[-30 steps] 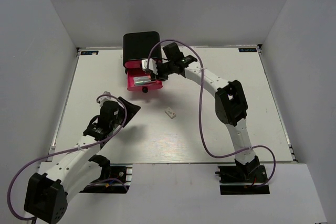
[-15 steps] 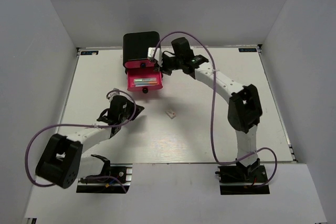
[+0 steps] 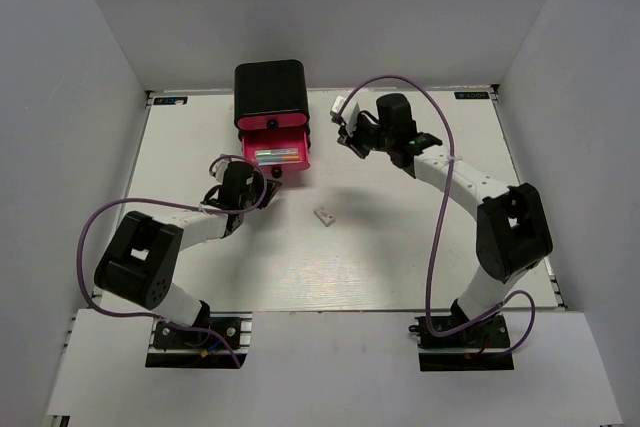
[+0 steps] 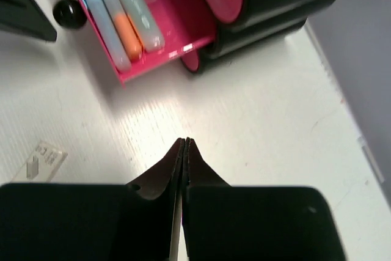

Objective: Sort the stationery into containers
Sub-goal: Close the drawer in the storage box.

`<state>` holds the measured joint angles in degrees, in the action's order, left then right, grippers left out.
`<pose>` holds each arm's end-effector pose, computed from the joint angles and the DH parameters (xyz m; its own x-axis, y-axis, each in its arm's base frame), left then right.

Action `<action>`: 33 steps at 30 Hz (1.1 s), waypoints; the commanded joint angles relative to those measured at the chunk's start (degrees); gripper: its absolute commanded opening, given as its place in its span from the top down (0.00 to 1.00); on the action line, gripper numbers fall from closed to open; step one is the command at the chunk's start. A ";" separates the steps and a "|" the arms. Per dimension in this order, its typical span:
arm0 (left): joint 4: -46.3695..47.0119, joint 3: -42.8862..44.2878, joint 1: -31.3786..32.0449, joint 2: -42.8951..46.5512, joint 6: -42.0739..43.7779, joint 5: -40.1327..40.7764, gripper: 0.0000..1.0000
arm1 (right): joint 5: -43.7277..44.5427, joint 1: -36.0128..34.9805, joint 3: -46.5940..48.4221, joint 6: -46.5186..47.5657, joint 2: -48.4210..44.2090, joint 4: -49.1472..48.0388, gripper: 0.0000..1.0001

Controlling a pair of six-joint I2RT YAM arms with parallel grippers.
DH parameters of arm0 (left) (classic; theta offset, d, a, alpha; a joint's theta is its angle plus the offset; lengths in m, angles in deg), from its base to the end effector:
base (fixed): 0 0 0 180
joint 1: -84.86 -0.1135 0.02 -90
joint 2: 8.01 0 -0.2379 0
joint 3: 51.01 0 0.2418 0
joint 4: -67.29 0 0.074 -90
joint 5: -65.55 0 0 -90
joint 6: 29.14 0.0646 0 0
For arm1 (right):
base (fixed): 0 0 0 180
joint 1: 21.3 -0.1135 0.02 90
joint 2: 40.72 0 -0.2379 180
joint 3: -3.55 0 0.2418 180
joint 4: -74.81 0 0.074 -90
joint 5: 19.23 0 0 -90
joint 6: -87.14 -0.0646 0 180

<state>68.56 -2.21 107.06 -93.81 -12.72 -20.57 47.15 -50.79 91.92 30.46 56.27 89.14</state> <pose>0.2869 -0.1124 0.1244 -0.4657 -0.8436 -0.2674 -0.4264 0.4786 -0.7675 0.3447 0.2247 0.2615 0.1406 -0.4987 -0.8553 -0.8317 0.4092 -0.3753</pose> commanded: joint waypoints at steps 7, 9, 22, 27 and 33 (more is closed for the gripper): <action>0.71 5.82 -0.31 -3.32 -3.59 3.58 0.71 | -0.73 3.12 -2.45 -2.12 -4.44 -1.82 1.00; 1.23 6.43 -0.31 -3.94 -4.20 4.11 0.63 | -0.82 3.74 -2.54 -2.03 -4.71 -1.46 1.00; -3.94 13.82 -2.51 -7.45 -5.78 6.40 0.37 | -2.75 6.64 -5.53 -1.68 -6.73 -0.58 1.00; -5.09 17.50 -3.74 -10.43 -6.31 6.40 0.33 | -3.19 7.61 -6.06 -1.94 -7.25 -0.58 1.00; -6.23 21.02 -4.79 -12.73 -6.31 6.40 0.29 | -3.45 8.75 -6.76 -2.03 -7.61 -0.58 1.00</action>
<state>63.41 15.89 103.06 -106.24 -18.73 -15.87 44.88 -42.86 85.52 29.04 50.61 89.43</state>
